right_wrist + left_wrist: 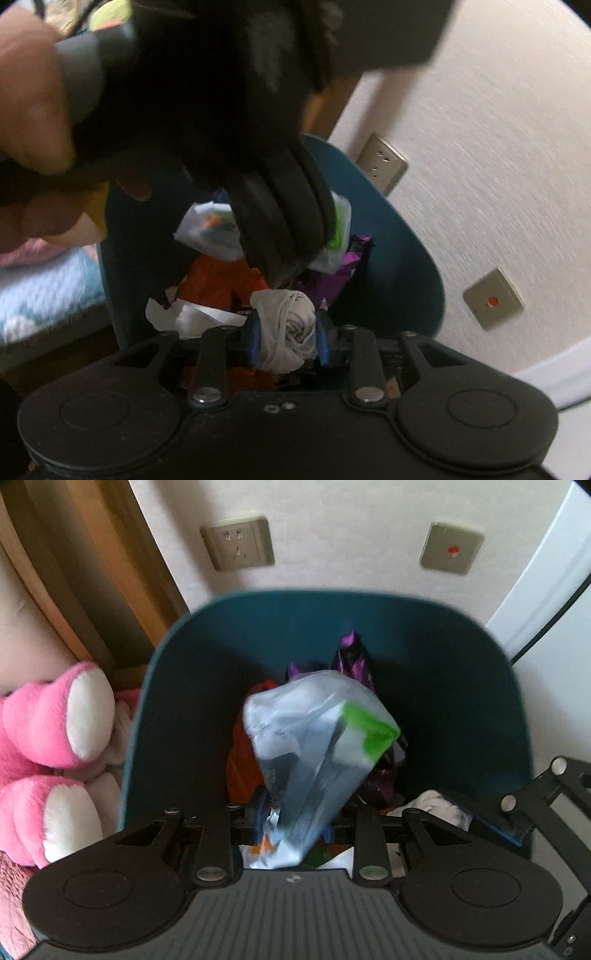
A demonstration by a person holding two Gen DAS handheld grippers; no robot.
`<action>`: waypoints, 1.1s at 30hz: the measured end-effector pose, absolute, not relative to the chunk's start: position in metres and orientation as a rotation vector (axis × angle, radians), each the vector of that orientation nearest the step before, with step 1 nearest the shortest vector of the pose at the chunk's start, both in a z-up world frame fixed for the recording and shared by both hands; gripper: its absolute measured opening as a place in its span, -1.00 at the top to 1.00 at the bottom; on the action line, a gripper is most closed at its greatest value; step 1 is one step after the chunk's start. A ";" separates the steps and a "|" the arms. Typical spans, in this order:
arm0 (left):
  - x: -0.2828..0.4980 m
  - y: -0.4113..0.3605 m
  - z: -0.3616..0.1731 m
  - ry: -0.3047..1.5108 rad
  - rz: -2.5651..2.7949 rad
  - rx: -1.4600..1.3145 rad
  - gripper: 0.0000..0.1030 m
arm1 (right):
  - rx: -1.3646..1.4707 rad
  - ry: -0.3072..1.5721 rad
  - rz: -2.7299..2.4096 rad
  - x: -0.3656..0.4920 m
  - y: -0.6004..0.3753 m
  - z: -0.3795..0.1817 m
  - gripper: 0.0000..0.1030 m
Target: Collect trash
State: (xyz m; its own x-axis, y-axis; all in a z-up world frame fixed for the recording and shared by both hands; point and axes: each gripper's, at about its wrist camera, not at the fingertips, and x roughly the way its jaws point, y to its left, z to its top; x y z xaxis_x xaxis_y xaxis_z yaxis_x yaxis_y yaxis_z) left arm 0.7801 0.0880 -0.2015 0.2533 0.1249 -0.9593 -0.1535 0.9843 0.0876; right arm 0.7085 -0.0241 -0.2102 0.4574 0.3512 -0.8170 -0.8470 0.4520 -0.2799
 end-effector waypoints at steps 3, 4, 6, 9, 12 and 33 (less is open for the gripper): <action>0.780 0.087 -0.212 1.330 0.195 -0.028 0.44 | -0.794 0.768 0.858 0.709 -0.021 -0.217 0.40; 0.779 0.087 -0.215 1.337 0.194 -0.033 0.44 | -0.791 0.771 0.864 0.710 -0.022 -0.218 0.36; 0.779 0.087 -0.217 1.349 0.195 -0.047 0.43 | -0.778 0.780 0.878 0.711 -0.023 -0.219 0.29; 0.777 0.087 -0.219 1.356 0.198 -0.058 0.26 | -0.748 0.787 0.893 0.711 -0.027 -0.219 0.14; 0.771 0.086 -0.214 1.318 0.203 -0.065 -0.32 | -0.715 0.791 0.893 0.711 -0.031 -0.216 0.07; 0.693 0.114 -0.130 1.060 0.136 -0.158 -0.34 | -0.385 0.700 0.728 0.672 -0.088 -0.145 -0.58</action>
